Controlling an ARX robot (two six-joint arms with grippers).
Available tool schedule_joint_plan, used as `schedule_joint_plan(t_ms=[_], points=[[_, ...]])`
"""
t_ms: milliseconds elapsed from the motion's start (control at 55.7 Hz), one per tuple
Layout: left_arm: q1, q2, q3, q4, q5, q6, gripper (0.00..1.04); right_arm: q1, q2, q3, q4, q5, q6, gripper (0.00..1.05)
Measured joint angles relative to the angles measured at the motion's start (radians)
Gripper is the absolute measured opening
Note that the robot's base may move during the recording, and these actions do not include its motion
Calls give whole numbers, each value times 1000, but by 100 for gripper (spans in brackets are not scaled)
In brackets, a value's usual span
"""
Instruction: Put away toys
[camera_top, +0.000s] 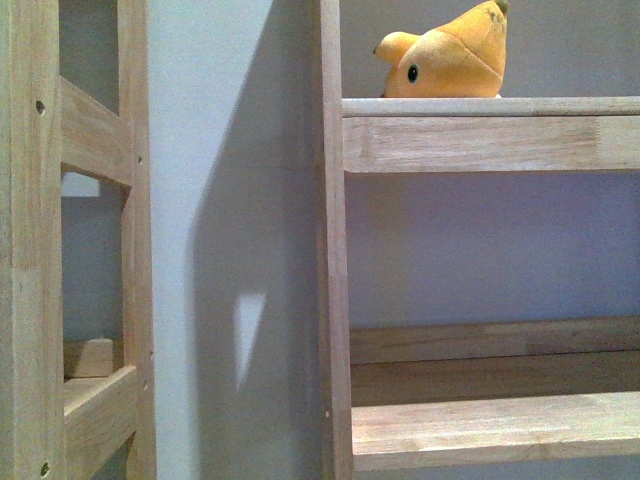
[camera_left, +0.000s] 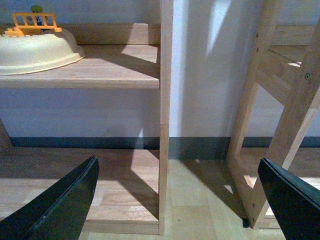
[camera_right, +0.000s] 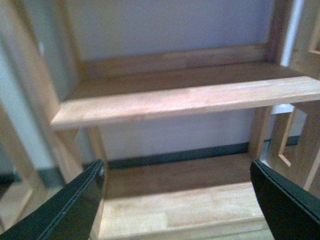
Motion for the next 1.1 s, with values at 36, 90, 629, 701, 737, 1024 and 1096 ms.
schedule_joint_plan(t_ms=[36, 90, 629, 701, 737, 1024, 1096], points=[[0, 0, 0, 0, 0, 0, 98, -29, -8, -2, -33, -72, -18, 82], [0, 0, 0, 0, 0, 0, 98, -68, -21, -16, -45, -149, -35, 72], [0, 0, 0, 0, 0, 0, 98, -274, -121, -137, -30, -354, -63, 3], [0, 0, 0, 0, 0, 0, 98, -274, -128, -144, -29, -355, -63, 3], [0, 0, 0, 0, 0, 0, 98, -274, -131, -147, -28, -354, -63, 3], [0, 0, 0, 0, 0, 0, 98, -275, -177, -196, -21, -355, -63, 3], [0, 0, 0, 0, 0, 0, 98, -275, -182, -200, -20, -355, -63, 3]])
